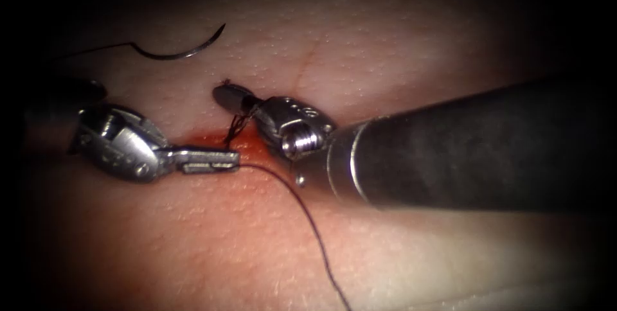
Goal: Wound Closure
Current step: Pull the right grasper down and the left grasper up to tighten the knot
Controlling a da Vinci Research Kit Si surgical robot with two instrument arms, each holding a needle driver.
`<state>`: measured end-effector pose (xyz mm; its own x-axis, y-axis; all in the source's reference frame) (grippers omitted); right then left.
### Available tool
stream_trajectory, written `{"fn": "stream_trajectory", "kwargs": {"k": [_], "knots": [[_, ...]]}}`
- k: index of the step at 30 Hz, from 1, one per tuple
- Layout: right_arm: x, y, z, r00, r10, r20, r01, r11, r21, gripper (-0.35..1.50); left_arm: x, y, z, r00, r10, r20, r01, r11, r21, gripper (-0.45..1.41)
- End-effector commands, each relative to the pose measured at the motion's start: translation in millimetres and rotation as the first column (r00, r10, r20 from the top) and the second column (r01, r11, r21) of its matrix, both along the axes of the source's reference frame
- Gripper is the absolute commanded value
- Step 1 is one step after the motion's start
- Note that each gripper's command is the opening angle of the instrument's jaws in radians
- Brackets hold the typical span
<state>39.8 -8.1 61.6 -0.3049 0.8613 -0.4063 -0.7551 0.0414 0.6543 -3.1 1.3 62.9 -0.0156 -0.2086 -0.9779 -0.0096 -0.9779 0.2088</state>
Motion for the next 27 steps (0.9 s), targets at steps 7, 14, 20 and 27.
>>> {"fn": "stream_trajectory", "kwargs": {"k": [7,14,20,27], "knots": [[0.1,-1.1,-1.1,0.999,-0.024,-0.022,0.023,0.998,-0.050,-0.35,1.3,4.1,-0.6,0.990,-0.110,-0.090,0.113,0.993,0.030,-0.45],[0.6,-1.9,-2.3,0.999,-0.042,-0.005,0.041,0.996,-0.083,-0.35,1.3,7.3,1.2,0.937,-0.250,-0.243,0.261,0.965,0.010,-0.45],[0.9,-2.9,-2.6,0.998,-0.056,0.007,0.056,0.995,-0.084,-0.35,0.3,10.3,3.1,0.903,-0.312,-0.295,0.323,0.946,-0.009,-0.45],[1.1,-4.2,-3.5,0.998,-0.066,0.006,0.066,0.995,-0.075,-0.35,-2.3,12.1,4.4,0.893,-0.297,-0.338,0.309,0.951,-0.021,-0.45]]}}
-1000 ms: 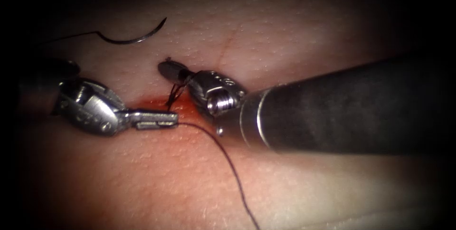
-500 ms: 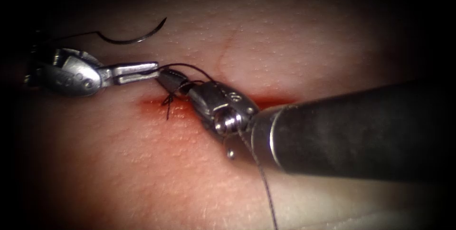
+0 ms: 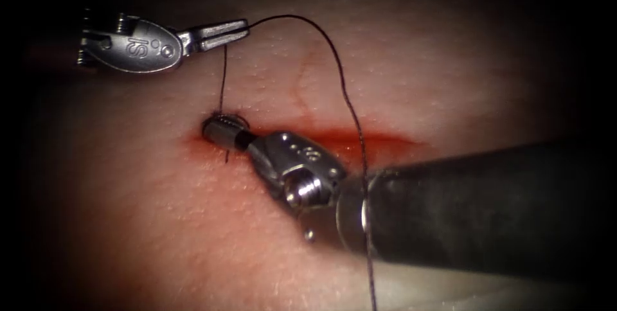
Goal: Wound Closure
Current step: Pull the right grasper down and the left grasper up to tighten the knot, then pull the right gripper down and the left gripper up to tighten the knot
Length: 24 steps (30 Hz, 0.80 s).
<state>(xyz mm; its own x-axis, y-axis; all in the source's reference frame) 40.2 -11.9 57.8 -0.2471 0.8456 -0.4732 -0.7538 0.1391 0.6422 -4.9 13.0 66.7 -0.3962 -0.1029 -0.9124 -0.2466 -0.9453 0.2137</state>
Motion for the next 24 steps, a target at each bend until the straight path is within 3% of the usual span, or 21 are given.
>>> {"fn": "stream_trajectory", "kwargs": {"k": [1,13,24], "knots": [[0.7,-0.6,0.2,1.000,-0.003,-0.004,0.003,1.000,0.001,-0.35,-0.8,0.5,0.8,1.000,0.006,-0.012,-0.006,1.000,-0.011,-0.45],[0.6,-1.8,-0.7,0.999,-0.028,0.028,0.029,0.999,-0.035,-0.35,-3.5,5.7,3.2,0.993,0.012,-0.115,-0.021,0.996,-0.081,-0.45],[0.8,-2.8,-1.1,0.996,-0.075,0.054,0.081,0.991,-0.108,-0.35,-5.3,8.3,4.1,0.986,-0.004,-0.166,-0.014,0.994,-0.105,-0.45]]}}
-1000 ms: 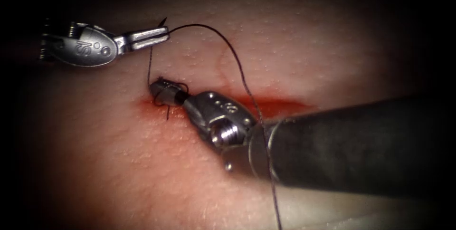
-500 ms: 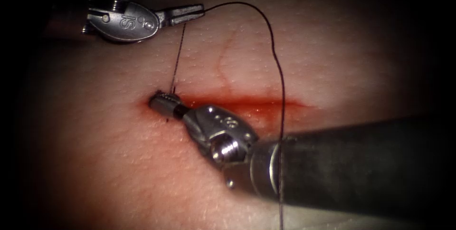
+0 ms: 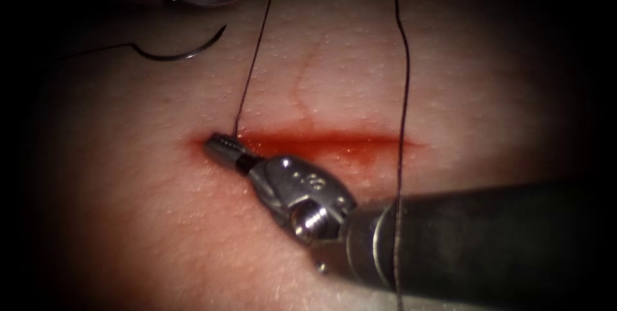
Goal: Wound Closure
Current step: Pull the right gripper down and the left gripper up to tighten the knot
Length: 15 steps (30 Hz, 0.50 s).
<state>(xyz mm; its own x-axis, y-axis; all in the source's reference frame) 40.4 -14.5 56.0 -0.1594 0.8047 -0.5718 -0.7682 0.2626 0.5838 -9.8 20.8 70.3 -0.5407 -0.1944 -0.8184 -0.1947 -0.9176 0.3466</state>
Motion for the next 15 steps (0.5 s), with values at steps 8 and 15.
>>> {"fn": "stream_trajectory", "kwargs": {"k": [8,15], "knots": [[0.8,-0.9,1.2,0.995,-0.093,0.045,0.098,0.988,-0.117,-0.35,-1.5,3.0,1.2,0.999,-0.013,-0.030,0.012,0.999,-0.031,-0.45],[1.0,-1.5,1.7,0.963,-0.223,0.149,0.256,0.933,-0.255,-0.35,-2.2,4.7,1.8,0.998,-0.025,-0.052,0.022,0.999,-0.049,-0.45]]}}
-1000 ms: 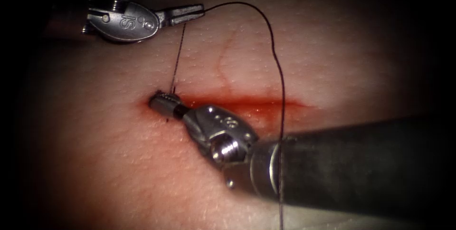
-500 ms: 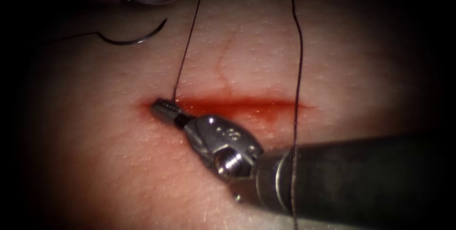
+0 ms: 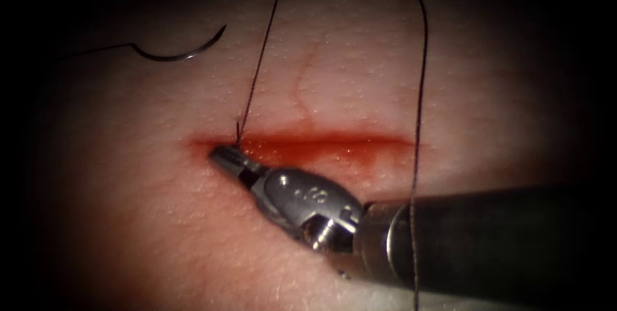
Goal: Wound Closure
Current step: Pull the right gripper down and the left gripper up to tighten the knot
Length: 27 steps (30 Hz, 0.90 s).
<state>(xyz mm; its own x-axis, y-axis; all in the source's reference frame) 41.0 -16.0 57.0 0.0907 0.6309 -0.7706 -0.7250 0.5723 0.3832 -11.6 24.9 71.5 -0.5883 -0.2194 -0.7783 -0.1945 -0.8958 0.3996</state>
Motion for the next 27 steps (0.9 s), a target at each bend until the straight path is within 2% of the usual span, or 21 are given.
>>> {"fn": "stream_trajectory", "kwargs": {"k": [1,5,10,20,27], "knots": [[0.5,-0.1,0.8,0.999,-0.028,0.015,0.028,0.999,-0.029,-0.35,-0.6,0.7,0.5,1.000,-0.001,-0.002,0.001,1.000,-0.006,-0.45],[0.8,-0.2,0.9,0.995,-0.079,0.055,0.084,0.992,-0.090,-0.35,-1.0,1.2,0.5,1.000,-0.004,-0.015,0.004,1.000,-0.017,-0.45],[1.5,-0.8,0.7,0.991,-0.122,0.054,0.128,0.985,-0.113,-0.35,-1.2,1.7,0.4,0.999,-0.009,-0.039,0.008,1.000,-0.030,-0.45],[3.6,-2.3,-0.3,0.982,-0.184,0.038,0.187,0.978,-0.097,-0.35,-1.5,2.5,0.2,0.995,-0.009,-0.102,0.001,0.997,-0.076,-0.45],[3.8,-2.3,-0.4,0.981,-0.191,0.039,0.194,0.976,-0.099,-0.35,-2.0,2.8,0.3,0.991,0.001,-0.131,-0.016,0.994,-0.108,-0.45]]}}
